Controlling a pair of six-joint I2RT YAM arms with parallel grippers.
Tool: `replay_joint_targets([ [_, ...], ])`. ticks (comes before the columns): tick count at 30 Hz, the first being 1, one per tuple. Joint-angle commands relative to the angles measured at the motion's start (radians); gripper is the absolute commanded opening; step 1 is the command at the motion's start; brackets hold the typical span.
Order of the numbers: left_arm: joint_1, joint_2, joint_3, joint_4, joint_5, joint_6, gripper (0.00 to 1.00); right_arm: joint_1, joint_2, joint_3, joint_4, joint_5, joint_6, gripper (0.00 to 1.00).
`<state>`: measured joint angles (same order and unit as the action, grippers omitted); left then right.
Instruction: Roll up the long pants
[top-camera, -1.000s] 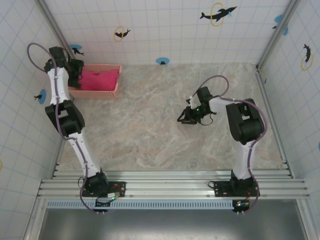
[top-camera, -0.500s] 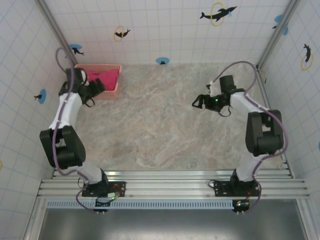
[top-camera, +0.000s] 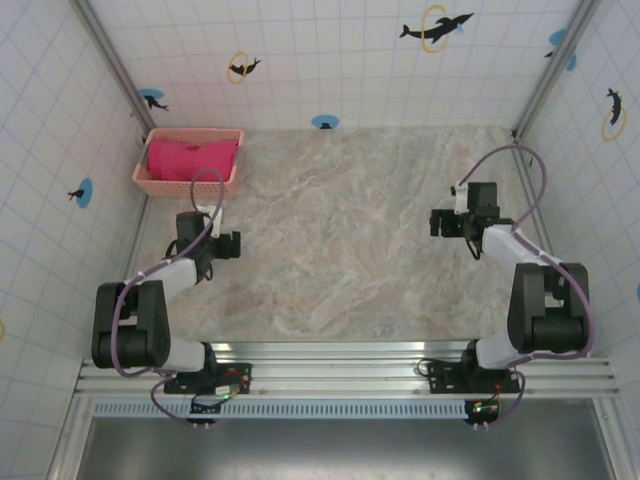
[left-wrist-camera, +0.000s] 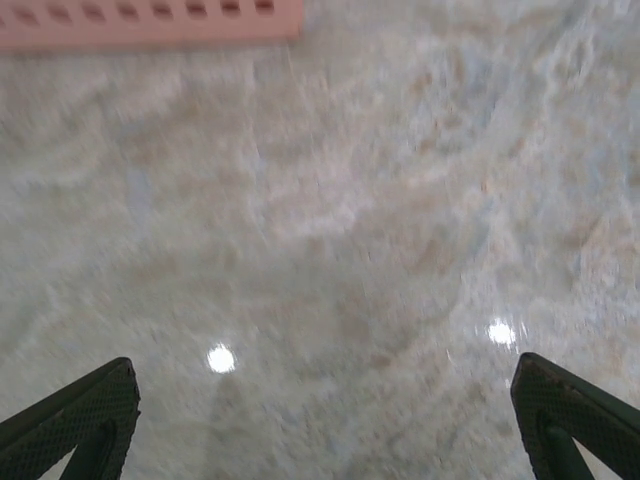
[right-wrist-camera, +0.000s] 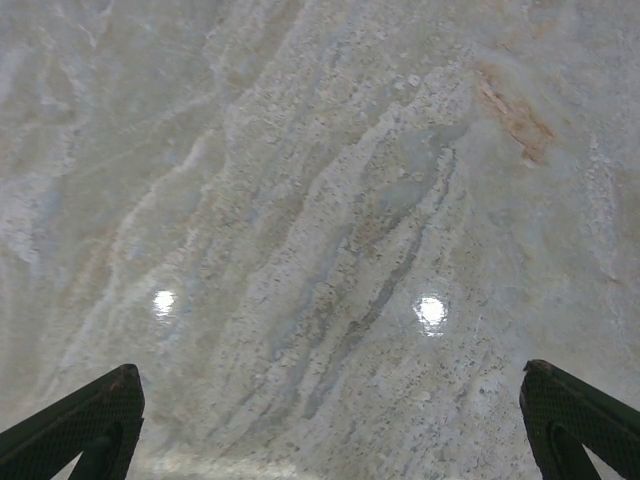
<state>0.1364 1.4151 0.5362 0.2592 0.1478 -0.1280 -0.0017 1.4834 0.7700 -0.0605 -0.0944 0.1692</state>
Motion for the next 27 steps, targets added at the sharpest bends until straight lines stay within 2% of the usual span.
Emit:
replay_joint_targets([
  [1,-0.018,-0.015,-0.090,0.385,-0.074,0.031,0.98,0.027,-0.029,-0.087,0.347,0.069,-0.061,1.00],
  [2,-0.030,0.006,-0.102,0.428,-0.108,0.027,0.97,0.046,-0.007,-0.079,0.329,0.098,-0.109,1.00],
  [3,-0.033,0.007,-0.085,0.386,-0.088,0.038,0.98,0.058,0.008,-0.099,0.354,0.113,-0.136,1.00],
  [5,-0.069,0.024,-0.074,0.397,-0.035,0.106,0.98,0.067,0.004,-0.189,0.531,0.123,-0.127,1.00],
  [7,-0.137,0.069,-0.079,0.451,-0.034,0.193,0.98,0.084,-0.019,-0.231,0.602,0.147,-0.145,1.00],
  [9,-0.180,0.113,-0.166,0.658,-0.142,0.206,0.98,0.111,0.015,-0.268,0.707,0.209,-0.149,1.00],
  [11,-0.179,0.094,-0.172,0.633,-0.193,0.181,0.98,0.118,0.009,-0.322,0.788,0.239,-0.147,1.00],
  [13,-0.181,0.106,-0.139,0.585,-0.186,0.191,0.97,0.110,0.052,-0.405,0.991,0.206,-0.150,1.00],
  [16,-0.203,0.104,-0.150,0.606,-0.196,0.214,0.97,0.089,0.047,-0.398,0.960,0.161,-0.140,1.00],
  [17,-0.203,0.105,-0.138,0.583,-0.222,0.199,0.97,0.079,0.036,-0.373,0.888,0.142,-0.137,1.00],
  [21,-0.203,0.102,-0.143,0.591,-0.227,0.197,0.98,0.109,0.038,-0.363,0.877,0.199,-0.151,1.00],
  [27,-0.203,0.102,-0.141,0.586,-0.223,0.197,0.97,0.115,0.034,-0.358,0.862,0.212,-0.155,1.00],
])
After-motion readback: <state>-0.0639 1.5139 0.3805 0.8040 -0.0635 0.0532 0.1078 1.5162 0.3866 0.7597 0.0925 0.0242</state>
